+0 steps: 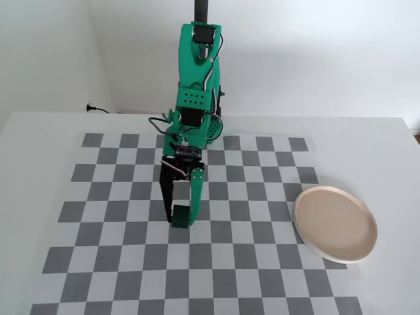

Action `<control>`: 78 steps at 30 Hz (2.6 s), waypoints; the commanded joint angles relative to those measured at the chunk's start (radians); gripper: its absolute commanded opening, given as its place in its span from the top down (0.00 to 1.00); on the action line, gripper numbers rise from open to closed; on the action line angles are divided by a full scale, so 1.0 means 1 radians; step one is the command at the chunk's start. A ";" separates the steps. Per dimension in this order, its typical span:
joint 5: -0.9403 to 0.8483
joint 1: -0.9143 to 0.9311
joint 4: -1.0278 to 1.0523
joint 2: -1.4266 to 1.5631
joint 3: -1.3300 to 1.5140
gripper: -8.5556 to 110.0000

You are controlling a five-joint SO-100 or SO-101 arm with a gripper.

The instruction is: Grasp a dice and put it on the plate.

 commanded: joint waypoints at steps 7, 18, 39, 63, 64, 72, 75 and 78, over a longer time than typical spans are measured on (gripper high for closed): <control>-0.029 -0.261 0.284 0.646 0.133 0.96; -0.071 -0.499 0.512 0.976 0.164 0.96; 0.075 -0.818 0.434 0.321 -0.255 0.96; 0.178 -0.956 0.327 -0.603 -0.871 0.96; 0.184 -0.956 0.328 -0.630 -0.893 0.96; 0.206 -0.951 0.327 -0.723 -0.968 0.92; 0.215 -0.953 0.316 -0.726 -0.969 0.84; 0.216 -0.954 0.304 -0.730 -0.969 0.82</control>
